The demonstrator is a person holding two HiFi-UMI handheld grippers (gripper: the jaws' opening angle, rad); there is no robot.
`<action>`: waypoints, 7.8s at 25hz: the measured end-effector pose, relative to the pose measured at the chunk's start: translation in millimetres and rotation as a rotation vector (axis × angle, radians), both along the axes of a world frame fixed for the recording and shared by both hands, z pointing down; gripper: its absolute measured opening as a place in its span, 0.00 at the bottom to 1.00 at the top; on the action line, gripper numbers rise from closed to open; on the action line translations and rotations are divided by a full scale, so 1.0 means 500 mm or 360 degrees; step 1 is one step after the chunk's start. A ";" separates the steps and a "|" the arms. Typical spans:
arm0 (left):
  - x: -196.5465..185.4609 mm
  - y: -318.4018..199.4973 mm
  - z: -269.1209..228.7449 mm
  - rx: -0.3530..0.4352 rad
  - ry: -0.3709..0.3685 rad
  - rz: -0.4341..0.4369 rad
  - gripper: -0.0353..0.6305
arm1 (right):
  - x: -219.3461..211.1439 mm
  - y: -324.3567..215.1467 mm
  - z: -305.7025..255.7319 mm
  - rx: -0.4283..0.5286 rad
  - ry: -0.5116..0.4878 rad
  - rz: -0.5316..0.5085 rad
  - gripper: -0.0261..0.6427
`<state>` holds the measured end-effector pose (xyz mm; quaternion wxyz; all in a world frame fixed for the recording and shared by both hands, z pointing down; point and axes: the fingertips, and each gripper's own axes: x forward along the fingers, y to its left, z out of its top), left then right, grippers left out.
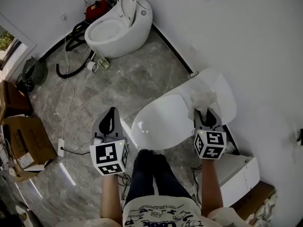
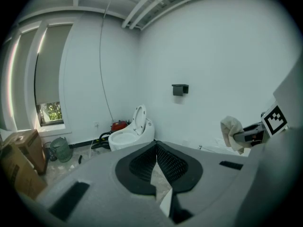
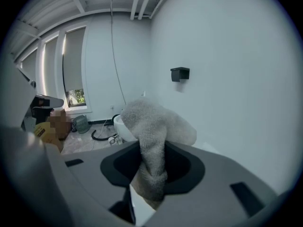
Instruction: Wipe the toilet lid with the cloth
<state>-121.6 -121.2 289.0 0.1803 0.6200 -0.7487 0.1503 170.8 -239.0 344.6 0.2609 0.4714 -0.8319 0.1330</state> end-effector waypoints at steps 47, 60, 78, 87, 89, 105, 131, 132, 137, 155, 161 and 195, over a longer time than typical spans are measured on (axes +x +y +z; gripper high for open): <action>0.033 0.011 0.389 -0.0176 0.0046 0.0022 0.07 | 0.030 -0.191 0.785 -0.0606 0.0884 -0.0393 0.21; 0.025 0.054 0.401 -0.0196 0.0134 -0.0028 0.07 | -0.008 -0.178 0.782 -0.0626 0.1048 -0.0455 0.20; -0.028 0.135 0.381 -0.0160 0.0107 -0.0137 0.07 | -0.137 -0.064 0.785 -0.0562 0.1118 -0.0689 0.21; -0.062 0.197 0.366 -0.0136 0.0101 -0.0230 0.07 | -0.228 0.032 0.790 -0.0538 0.1145 -0.0880 0.21; -0.069 0.209 0.364 -0.0130 0.0096 -0.0254 0.07 | -0.247 0.052 0.792 -0.0529 0.1148 -0.0926 0.21; -0.117 0.314 0.358 -0.0106 0.0100 -0.0428 0.07 | -0.370 0.228 0.797 -0.0501 0.1139 -0.1237 0.21; -0.126 0.341 0.341 -0.0090 0.0083 -0.0445 0.07 | -0.411 0.509 0.804 -0.0604 0.1013 -0.1650 0.21; -0.121 0.334 0.341 -0.0091 0.0082 -0.0435 0.07 | -0.405 0.505 0.804 -0.0613 0.1002 -0.1642 0.21; -0.098 0.294 0.341 -0.0095 0.0081 -0.0380 0.07 | -0.369 0.475 0.807 -0.0657 0.0970 -0.1598 0.21; 0.029 0.131 0.345 -0.0113 0.0071 -0.0157 0.07 | -0.195 0.266 0.789 -0.0689 0.0821 -0.1296 0.21; 0.051 0.098 0.342 -0.0117 0.0060 -0.0115 0.07 | -0.149 0.211 0.786 -0.0697 0.0798 -0.1215 0.21; 0.094 0.071 0.361 -0.0166 0.0066 -0.0029 0.07 | 0.150 -0.013 0.781 -0.0699 0.0938 -0.0688 0.21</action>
